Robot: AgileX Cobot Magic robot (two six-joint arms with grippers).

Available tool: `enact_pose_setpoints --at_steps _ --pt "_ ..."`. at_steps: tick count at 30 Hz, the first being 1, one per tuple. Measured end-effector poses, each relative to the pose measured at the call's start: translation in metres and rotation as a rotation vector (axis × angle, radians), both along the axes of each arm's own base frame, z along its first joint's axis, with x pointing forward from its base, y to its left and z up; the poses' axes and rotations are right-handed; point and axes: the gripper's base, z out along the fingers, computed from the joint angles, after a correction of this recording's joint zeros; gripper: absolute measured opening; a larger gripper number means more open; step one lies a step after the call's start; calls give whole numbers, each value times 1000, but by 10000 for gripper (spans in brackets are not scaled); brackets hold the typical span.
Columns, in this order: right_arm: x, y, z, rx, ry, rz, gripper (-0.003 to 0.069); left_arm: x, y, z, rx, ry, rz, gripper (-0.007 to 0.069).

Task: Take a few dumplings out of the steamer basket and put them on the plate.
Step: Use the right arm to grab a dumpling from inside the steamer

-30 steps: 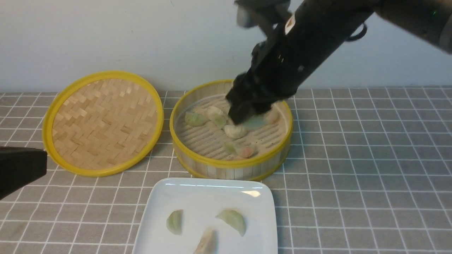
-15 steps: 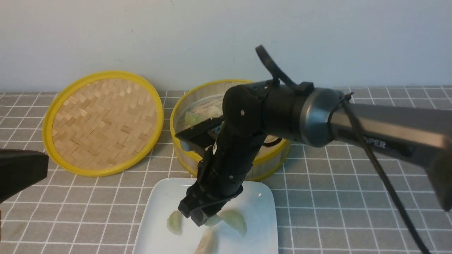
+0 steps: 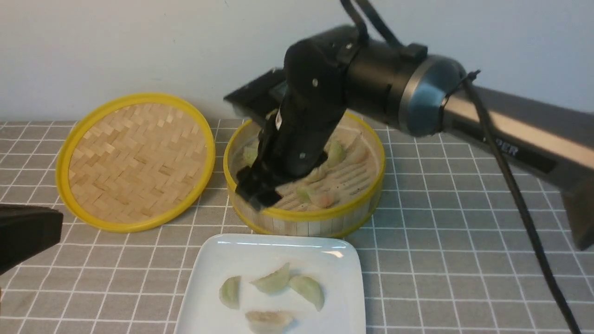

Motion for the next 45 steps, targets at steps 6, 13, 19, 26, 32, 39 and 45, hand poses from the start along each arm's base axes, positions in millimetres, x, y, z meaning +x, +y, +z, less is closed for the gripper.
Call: enact_pose_setpoints --at_steps 6,13,19,26,32,39,45 --pt "46 -40 6 7 -42 -170 563 -1 0 -2 11 21 -3 -5" --pt "69 -51 -51 -60 71 -194 563 -3 1 -4 25 44 -6 -5" --pt "73 -48 -78 -88 116 -173 563 -3 1 -4 26 46 -6 -5" --pt "74 -44 -98 -82 170 -156 470 -3 1 -4 25 47 -6 -5" --pt "77 -48 -99 -73 177 -171 379 -3 1 -4 22 53 -10 -5" --pt "92 -55 -72 -34 130 -207 379 -3 0 -4 15 56 -13 -5" --pt "88 -55 -15 68 31 -229 379 -4 0 -4 12 57 -15 -5"
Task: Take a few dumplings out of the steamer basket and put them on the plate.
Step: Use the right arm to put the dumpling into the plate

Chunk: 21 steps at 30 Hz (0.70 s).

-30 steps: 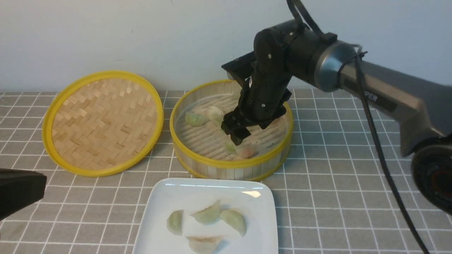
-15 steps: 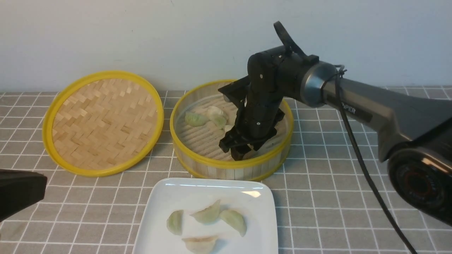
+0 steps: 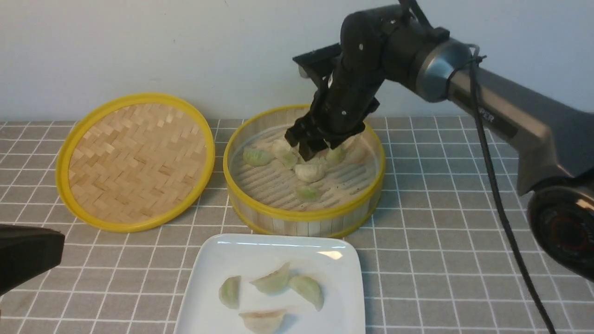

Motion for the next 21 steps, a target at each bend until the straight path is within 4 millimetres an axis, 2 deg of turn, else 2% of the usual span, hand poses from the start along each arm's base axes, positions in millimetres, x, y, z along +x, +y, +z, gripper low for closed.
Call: enact_pose_setpoints --at_steps 2,3,6,10,11,14,19,21 --pt "-8 -4 24 25 -32 -3 379 0 0 0 0 0 0 -5" --pt "-9 -4 26 27 -34 -3 379 0 0 0 0 0 0 -5" --pt "-33 -13 64 76 -58 2 379 0 0 0 0 0 0 -5" --pt "-69 -17 81 94 -24 34 379 0 0 0 -2 1 -1 -5" --pt "-88 -18 82 96 7 54 379 0 0 0 -3 0 -1 -5" --pt "-121 -15 70 82 91 95 379 0 0 0 -3 0 -1 -5" --pt "-163 -1 21 -14 263 151 377 0 0 0 -2 -3 -2 -5" --pt "-172 4 3 -48 306 170 377 0 0 0 -1 -4 -3 -5"
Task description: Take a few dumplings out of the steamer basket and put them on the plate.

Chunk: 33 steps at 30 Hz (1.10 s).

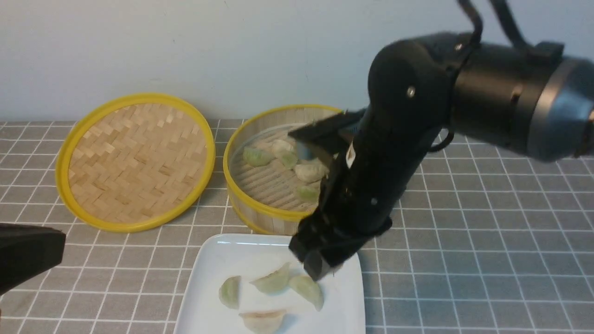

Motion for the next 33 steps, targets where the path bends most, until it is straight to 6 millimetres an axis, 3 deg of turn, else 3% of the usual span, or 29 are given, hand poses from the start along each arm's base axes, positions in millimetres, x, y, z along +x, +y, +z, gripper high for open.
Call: enact_pose_setpoints --at_steps 8,10,11,15,18,23,25,26,28,30,31,32,33 --pt "5 15 -56 -40 64 -9 377 0 0 0 -2 -6 -1 -5" --pt "9 18 -65 -35 61 -17 410 0 0 1 -2 -7 0 -5" --pt "9 18 -66 -34 60 -18 410 0 0 1 -2 -7 0 -5" --pt "12 21 -69 -18 43 -28 529 0 0 1 -2 -8 -1 -5" --pt "13 22 -66 -13 38 -30 561 0 0 1 -2 -8 -1 -5" --pt "15 24 -38 8 27 -18 503 0 0 1 -2 -8 -1 -5" --pt "10 20 -9 43 -11 -9 395 0 0 1 -2 -8 -1 -5" --pt "9 20 -5 47 -13 -13 374 0 0 1 -2 -7 -1 -5" --pt "1 13 23 93 -55 -15 283 0 0 0 0 -7 -1 -5" --pt "-16 -3 70 177 -143 -21 129 1 0 -3 15 -1 -8 -5" --pt "-16 -3 70 178 -143 -22 118 1 0 -4 15 0 -8 -5" --pt "-30 -16 102 243 -221 -38 45 2 -1 -8 29 10 -13 -5" --pt "-36 -23 115 274 -259 -46 24 2 -1 -9 34 13 -16 -5"
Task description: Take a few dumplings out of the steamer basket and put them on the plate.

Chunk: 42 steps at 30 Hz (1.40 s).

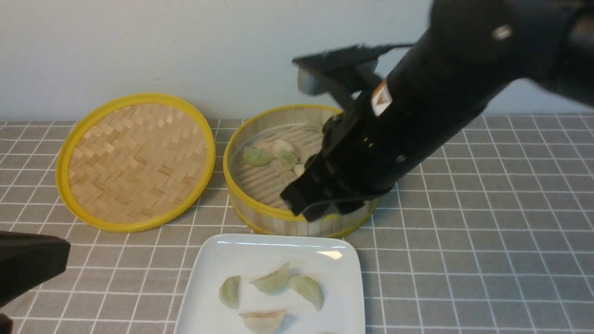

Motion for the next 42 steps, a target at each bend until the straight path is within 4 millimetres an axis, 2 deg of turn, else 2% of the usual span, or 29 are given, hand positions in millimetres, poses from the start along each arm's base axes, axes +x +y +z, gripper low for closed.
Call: enact_pose_setpoints --at_steps 2,5,7,10,13,18,21,24,26,27,28,32,37,42 --pt "-15 -20 34 73 -124 -42 -3 1 -1 -6 8 17 -3 -5" --pt "-33 -43 65 139 -245 -95 -12 1 -1 -9 15 27 -5 -5" --pt "-51 -66 89 187 -333 -142 -13 2 -1 -11 22 30 -9 -5" --pt "-70 -88 108 232 -400 -189 -13 2 -1 -11 30 22 -18 -5" --pt "-89 -108 117 295 -443 -231 -13 2 -1 -11 48 9 -36 -5" --pt "-116 -132 105 414 -512 -254 -13 2 -1 -11 57 2 -45 -5" --pt "-131 -145 81 501 -583 -257 -13 2 -1 -12 61 6 -47 -5" --pt "-142 -156 49 585 -688 -254 -13 1 -1 -13 67 17 -50 -5" --pt "-149 -162 39 634 -737 -252 -13 0 -1 -13 72 26 -51 -5" --pt "-155 -168 24 699 -799 -246 -13 0 0 -14 76 32 -53 -5" --pt "-158 -170 24 713 -812 -246 -13 0 0 -14 76 32 -53 -5" --pt "-179 -187 -2 878 -954 -235 -13 0 0 -14 76 33 -53 -5" --pt "-196 -202 -17 971 -1034 -231 -13 0 -1 -13 74 28 -52 -5" --pt "-206 -211 -18 1009 -1067 -232 -15 2 1 -12 82 -3 -40 -5"
